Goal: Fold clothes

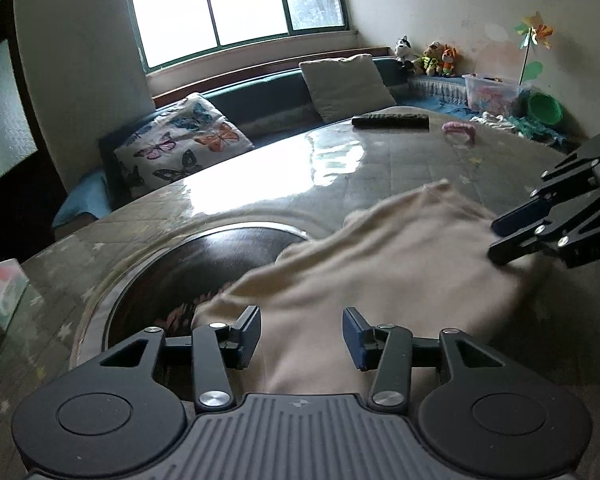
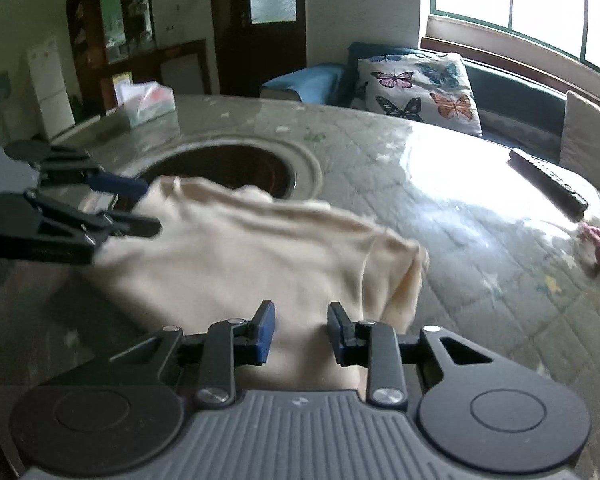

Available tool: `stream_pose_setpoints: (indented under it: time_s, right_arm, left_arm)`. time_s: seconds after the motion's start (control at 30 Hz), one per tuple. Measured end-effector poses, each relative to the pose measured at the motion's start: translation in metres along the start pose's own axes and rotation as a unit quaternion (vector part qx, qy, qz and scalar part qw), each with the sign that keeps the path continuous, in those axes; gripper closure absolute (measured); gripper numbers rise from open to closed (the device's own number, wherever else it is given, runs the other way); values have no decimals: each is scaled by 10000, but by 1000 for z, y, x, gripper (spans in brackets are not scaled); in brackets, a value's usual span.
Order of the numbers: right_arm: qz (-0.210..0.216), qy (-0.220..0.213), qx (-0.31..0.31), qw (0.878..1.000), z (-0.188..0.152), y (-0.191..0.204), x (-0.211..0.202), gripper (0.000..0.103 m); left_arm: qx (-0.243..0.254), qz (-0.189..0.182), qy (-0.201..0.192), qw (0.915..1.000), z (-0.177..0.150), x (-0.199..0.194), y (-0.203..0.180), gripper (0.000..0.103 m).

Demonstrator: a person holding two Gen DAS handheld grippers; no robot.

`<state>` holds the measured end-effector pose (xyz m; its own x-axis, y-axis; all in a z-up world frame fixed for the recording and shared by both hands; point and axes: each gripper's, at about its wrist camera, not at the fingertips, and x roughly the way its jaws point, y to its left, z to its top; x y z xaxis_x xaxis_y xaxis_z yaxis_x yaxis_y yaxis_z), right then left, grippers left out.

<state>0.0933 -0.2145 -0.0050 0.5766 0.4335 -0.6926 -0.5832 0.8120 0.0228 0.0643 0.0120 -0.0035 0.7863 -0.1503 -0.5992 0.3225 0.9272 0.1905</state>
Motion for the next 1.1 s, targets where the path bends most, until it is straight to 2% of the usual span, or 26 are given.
stream_pose_setpoints:
  time_s: [0.23, 0.37, 0.53, 0.77, 0.97, 1.1]
  right_arm:
    - [-144, 49, -162, 9998, -20, 5, -14, 73]
    - [-59, 142, -184, 9997, -14, 2, -19, 73]
    - [14, -96, -101, 9999, 2, 1, -20, 73]
    - [218, -106, -235, 9994, 13, 16, -2, 72]
    - [51, -210, -140, 9997, 22, 4, 4, 67]
    - [-101, -296, 167, 9994, 31, -13, 17, 67]
  left_arm:
    - [-260, 18, 117, 9996, -21, -7, 7, 55]
    - [-498, 46, 100, 9987, -14, -11, 22, 55]
    - [-951, 171, 112, 9953, -8, -5, 43, 55]
    - [-1175, 574, 508, 9901, -20, 16, 58, 54]
    - [-1303, 530, 236, 9898, -10, 7, 64, 54]
    - [-1300, 587, 203, 9896, 0, 19, 65, 52]
